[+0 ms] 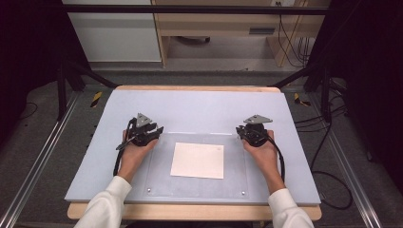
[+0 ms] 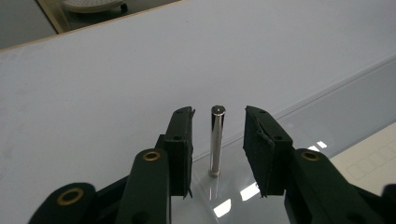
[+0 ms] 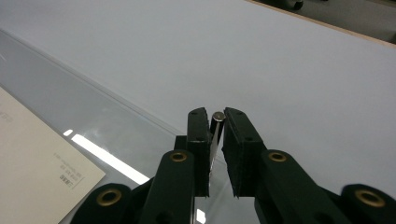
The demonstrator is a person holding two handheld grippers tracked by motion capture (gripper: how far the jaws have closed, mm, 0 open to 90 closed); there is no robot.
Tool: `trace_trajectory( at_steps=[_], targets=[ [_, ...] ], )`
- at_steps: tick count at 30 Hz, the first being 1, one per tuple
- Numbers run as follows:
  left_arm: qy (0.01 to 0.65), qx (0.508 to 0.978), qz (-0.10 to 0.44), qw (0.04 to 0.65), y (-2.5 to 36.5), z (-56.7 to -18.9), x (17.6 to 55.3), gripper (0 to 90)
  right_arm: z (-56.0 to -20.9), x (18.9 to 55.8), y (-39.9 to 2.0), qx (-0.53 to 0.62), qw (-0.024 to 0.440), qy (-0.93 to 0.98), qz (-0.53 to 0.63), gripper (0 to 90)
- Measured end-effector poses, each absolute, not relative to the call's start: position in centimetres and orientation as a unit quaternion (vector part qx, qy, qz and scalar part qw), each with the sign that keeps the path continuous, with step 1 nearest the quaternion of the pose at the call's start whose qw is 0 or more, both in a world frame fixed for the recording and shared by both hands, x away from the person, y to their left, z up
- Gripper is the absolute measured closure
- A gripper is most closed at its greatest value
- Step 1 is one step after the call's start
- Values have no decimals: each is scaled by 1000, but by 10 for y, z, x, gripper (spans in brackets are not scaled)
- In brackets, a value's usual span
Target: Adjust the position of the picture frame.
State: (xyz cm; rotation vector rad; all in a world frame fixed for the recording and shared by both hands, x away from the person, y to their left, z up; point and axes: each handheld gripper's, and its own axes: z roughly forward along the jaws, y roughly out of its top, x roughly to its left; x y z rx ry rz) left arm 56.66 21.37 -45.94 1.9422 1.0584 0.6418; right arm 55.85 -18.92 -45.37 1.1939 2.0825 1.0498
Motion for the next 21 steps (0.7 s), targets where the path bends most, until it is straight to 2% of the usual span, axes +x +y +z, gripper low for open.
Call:
trace_trajectory(
  at_steps=[10,14,17,21],
  targets=[
    [414,768,260,414,211,-460,566,727,-454,560,-187,445,260,766,385,850],
    [428,760,257,416,209,-459,566,743,-454,560,-186,448,260,764,385,852],
    [442,749,259,419,210,-458,565,803,-453,560,-185,452,262,763,382,853],
    [448,746,268,413,206,-457,566,815,-453,560,-182,457,266,761,376,851]
  ],
)
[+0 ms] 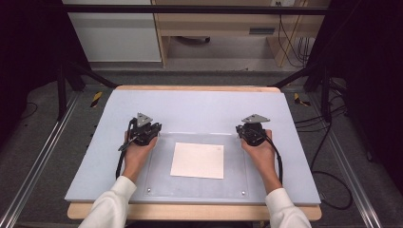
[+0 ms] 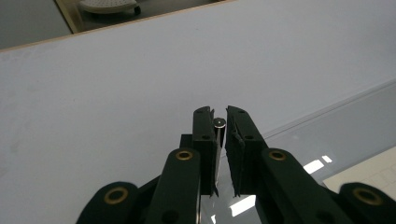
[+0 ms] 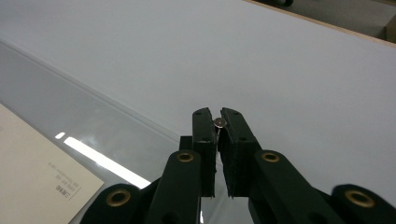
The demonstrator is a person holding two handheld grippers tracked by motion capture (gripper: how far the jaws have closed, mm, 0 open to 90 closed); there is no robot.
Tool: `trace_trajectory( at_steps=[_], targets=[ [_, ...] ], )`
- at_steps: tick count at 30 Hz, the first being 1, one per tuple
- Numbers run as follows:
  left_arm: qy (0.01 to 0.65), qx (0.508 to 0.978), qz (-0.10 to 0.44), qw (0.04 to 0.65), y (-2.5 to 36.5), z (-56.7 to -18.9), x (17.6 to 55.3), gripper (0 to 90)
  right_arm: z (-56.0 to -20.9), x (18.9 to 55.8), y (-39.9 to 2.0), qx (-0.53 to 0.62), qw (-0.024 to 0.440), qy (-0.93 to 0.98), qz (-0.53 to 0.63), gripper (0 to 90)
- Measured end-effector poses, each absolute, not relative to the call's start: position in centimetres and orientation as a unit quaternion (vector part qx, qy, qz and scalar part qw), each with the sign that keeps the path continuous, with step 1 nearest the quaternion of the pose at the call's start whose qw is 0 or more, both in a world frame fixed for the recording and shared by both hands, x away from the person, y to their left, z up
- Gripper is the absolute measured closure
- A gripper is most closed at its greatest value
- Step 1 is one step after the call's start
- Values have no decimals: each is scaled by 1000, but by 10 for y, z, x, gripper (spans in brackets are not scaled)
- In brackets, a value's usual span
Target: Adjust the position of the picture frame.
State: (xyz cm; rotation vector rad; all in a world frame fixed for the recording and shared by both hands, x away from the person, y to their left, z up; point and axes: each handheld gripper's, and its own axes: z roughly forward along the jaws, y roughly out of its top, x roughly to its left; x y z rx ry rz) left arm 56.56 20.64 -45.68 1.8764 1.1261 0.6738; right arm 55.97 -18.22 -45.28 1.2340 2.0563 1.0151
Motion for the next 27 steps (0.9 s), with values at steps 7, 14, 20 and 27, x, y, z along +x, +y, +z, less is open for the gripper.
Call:
trace_trajectory(
  at_steps=[7,14,20,27],
  targets=[
    [455,749,271,399,204,-453,567,840,-450,559,-176,468,275,762,353,848],
    [461,760,260,377,201,-448,571,845,-446,563,-172,487,267,761,335,852],
    [465,776,239,352,200,-441,577,846,-440,568,-168,503,253,766,310,854],
    [466,792,219,329,200,-435,585,847,-433,580,-164,519,225,778,275,856]
  ],
)
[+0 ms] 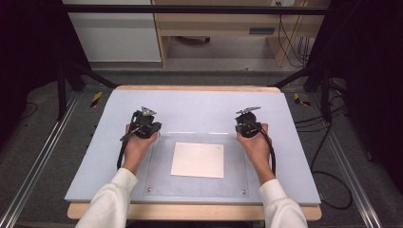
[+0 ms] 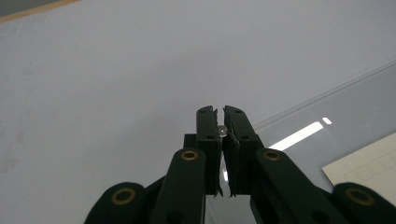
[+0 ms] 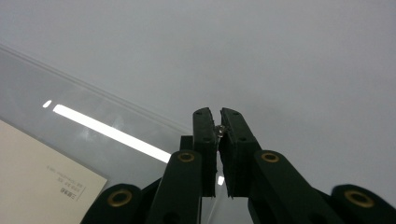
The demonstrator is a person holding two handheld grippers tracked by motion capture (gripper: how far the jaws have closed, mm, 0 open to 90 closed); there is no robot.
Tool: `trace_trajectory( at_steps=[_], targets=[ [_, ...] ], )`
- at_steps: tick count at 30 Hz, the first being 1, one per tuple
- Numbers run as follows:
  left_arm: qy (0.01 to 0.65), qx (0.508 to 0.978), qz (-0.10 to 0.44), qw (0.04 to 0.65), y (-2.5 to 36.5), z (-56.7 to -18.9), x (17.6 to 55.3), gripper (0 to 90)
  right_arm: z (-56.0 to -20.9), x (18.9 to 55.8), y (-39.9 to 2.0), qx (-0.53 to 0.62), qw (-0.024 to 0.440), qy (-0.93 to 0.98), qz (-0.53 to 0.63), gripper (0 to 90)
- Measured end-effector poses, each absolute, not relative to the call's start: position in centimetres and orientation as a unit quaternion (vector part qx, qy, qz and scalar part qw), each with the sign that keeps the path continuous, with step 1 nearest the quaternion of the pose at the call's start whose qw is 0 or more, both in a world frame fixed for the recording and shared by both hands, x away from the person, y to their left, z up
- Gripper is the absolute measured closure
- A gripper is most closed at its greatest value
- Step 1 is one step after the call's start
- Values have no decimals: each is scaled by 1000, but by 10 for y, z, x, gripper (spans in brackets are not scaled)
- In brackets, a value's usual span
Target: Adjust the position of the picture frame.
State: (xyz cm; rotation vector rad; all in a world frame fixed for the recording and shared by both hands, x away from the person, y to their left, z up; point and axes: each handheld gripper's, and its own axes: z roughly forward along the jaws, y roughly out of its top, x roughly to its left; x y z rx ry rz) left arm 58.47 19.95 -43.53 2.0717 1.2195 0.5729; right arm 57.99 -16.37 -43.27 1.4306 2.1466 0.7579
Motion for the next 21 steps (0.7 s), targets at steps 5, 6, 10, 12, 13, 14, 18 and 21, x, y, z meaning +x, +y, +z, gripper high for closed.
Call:
trace_trajectory(
  at_steps=[5,6,10,12,13,14,18,21],
  targets=[
    [471,801,205,307,197,-431,591,847,-429,588,-162,527,206,784,254,856],
    [471,801,205,307,197,-431,591,846,-429,588,-162,527,206,784,254,856],
    [474,809,194,289,194,-428,599,843,-426,599,-160,535,186,791,233,850],
    [479,810,187,284,194,-427,602,842,-424,603,-159,535,177,795,223,849],
    [480,810,185,282,194,-427,603,842,-424,604,-160,537,171,796,222,850],
    [483,808,183,285,194,-427,604,842,-424,605,-161,538,166,795,226,851],
    [482,809,178,287,195,-427,605,843,-426,604,-165,534,162,794,242,851],
    [483,808,176,288,195,-427,605,845,-428,601,-165,527,170,796,247,845]
  ],
)
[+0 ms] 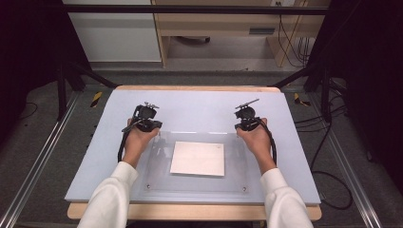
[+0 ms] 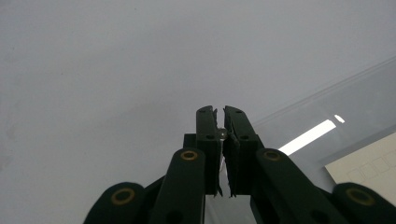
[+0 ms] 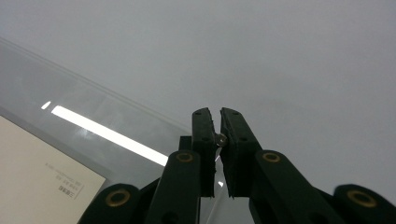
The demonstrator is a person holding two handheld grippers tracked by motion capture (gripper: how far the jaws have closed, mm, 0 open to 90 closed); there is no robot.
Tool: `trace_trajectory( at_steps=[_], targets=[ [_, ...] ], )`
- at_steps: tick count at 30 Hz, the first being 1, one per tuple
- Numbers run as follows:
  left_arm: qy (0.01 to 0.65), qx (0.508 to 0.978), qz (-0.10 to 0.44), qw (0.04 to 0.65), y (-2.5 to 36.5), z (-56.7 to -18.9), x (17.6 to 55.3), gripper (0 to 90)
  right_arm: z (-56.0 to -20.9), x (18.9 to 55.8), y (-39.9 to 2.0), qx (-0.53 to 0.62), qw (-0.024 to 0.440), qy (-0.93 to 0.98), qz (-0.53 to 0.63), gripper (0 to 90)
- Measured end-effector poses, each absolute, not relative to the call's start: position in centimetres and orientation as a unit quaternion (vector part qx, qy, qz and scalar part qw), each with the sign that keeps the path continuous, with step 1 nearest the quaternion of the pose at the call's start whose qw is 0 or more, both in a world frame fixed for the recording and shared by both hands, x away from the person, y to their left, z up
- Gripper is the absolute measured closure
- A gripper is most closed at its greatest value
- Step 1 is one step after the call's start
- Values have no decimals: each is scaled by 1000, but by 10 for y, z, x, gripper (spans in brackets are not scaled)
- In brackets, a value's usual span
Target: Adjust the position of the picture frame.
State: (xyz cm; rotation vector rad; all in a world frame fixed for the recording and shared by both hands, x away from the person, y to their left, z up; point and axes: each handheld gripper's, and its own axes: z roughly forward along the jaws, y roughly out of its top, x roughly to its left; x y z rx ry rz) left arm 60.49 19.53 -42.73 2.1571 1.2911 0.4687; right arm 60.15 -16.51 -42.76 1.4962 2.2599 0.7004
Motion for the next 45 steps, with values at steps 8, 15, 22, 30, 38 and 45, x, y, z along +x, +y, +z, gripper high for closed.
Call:
trace_trajectory(
  at_steps=[8,15,22,30,38,45],
  targets=[
    [477,814,174,282,195,-427,605,848,-423,566,-162,460,273,791,296,527],
    [482,813,164,284,197,-427,609,848,-414,507,-180,424,326,775,336,307],
    [484,813,160,283,197,-427,612,847,-426,450,-195,401,354,767,355,193],
    [485,812,160,281,197,-427,611,847,-441,404,-215,386,335,778,366,115],
    [485,814,158,279,197,-427,611,847,-449,381,-218,366,308,796,370,204],
    [490,814,151,274,197,-426,614,847,-456,379,-210,328,268,830,363,189]
  ],
)
